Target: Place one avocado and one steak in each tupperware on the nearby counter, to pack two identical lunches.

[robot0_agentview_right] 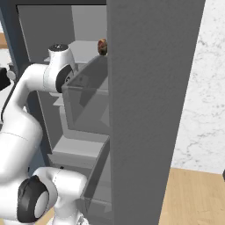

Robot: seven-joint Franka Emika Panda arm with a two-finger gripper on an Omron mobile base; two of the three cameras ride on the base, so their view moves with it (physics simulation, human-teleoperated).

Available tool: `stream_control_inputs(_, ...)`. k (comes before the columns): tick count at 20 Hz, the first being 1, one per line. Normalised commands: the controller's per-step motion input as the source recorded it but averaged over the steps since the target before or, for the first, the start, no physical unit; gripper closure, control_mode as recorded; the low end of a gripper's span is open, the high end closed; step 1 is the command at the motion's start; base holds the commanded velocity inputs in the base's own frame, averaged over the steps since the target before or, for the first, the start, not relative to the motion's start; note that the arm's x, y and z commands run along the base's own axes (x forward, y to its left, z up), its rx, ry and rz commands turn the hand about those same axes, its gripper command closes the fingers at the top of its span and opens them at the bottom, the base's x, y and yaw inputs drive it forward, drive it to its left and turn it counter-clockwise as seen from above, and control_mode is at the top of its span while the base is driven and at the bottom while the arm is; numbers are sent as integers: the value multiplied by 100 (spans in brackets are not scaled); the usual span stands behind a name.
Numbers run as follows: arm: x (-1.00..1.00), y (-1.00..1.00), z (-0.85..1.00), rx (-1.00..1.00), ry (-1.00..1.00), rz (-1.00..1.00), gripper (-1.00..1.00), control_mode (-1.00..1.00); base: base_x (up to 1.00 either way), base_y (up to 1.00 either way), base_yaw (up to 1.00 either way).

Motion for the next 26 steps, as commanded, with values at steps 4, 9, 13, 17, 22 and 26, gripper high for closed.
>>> stream_control_inputs(4,0,0,2,3,-13,0,-100,-100,0,0,0)
stream_control_inputs(9,-18,0,62,16,-26,-2,-100,-100,0,0,0)
stream_control_inputs(13,-6,0,91,0,-38,-1,-100,-100,0,0,0)
stream_control_inputs(17,0,0,91,-13,-37,-6,-100,-100,0,0,0)
stream_control_inputs(22,2,0,64,-17,-30,-3,-100,-100,0,0,0)
stream_control_inputs(26,17,-10,17,-4,-11,0,-100,-100,0,0,0)
